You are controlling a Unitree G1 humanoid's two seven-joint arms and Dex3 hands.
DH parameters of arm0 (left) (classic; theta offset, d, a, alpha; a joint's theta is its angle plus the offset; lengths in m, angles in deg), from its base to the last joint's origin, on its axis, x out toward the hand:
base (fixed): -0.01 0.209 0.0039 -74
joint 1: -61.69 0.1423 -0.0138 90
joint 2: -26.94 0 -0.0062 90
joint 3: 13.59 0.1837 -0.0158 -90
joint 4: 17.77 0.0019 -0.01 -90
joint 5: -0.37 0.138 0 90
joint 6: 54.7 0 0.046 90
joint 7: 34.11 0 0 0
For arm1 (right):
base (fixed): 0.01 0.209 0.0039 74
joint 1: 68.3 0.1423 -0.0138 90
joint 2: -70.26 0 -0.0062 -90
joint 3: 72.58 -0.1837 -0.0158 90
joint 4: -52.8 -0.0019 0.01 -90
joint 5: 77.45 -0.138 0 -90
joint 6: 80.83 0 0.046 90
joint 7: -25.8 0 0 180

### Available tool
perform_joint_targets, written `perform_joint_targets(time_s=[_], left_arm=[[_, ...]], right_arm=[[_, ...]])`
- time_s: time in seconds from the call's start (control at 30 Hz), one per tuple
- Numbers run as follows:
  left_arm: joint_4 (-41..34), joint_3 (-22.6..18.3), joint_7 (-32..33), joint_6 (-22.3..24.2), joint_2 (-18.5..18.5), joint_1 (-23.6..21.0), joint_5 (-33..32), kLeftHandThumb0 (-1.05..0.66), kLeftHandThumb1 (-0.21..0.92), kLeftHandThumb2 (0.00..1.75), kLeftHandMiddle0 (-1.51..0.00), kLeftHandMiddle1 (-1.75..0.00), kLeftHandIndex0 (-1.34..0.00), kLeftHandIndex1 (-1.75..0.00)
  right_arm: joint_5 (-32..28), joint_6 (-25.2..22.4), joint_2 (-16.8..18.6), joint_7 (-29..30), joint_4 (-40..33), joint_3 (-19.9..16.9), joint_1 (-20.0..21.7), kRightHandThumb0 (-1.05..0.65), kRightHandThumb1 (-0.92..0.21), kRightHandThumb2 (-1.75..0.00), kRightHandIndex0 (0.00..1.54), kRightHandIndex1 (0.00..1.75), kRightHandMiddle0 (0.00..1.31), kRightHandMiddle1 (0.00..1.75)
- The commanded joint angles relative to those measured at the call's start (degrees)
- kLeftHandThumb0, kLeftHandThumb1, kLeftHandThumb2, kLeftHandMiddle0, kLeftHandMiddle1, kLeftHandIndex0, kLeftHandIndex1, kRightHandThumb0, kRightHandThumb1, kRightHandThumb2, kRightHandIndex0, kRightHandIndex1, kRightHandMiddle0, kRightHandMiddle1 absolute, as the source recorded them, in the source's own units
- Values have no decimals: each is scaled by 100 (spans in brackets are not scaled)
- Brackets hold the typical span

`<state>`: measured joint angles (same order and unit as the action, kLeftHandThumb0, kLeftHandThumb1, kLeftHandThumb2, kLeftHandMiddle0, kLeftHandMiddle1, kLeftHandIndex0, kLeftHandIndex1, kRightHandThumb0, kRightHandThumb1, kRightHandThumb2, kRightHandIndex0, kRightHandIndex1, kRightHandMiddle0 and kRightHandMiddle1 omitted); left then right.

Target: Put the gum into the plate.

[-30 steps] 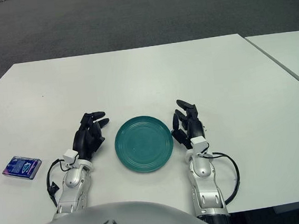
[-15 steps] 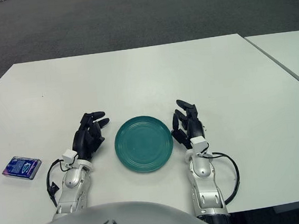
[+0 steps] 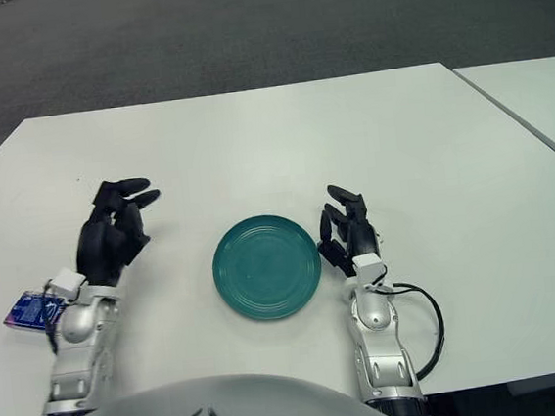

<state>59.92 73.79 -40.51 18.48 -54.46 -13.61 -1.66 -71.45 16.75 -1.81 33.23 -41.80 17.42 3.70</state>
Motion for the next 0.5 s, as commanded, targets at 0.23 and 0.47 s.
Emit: perform_joint_targets(time_s=[0.23,0.47], left_arm=[[63,-1439,-162,-1262,-2276,-238,1747,-68,83,63,-12,-81,0,-106],[317,-1909,-857,-1731,-3294,230,1420,-81,85,45,-7,-66,0,-103]], right_arm=[[-77,-303,20,-73,177,13,-166,-79,-92,-81,35,23,0,86],[-113,-311,-12,-121,153,-29,-182,-78,-92,-82,35,23,0,86]])
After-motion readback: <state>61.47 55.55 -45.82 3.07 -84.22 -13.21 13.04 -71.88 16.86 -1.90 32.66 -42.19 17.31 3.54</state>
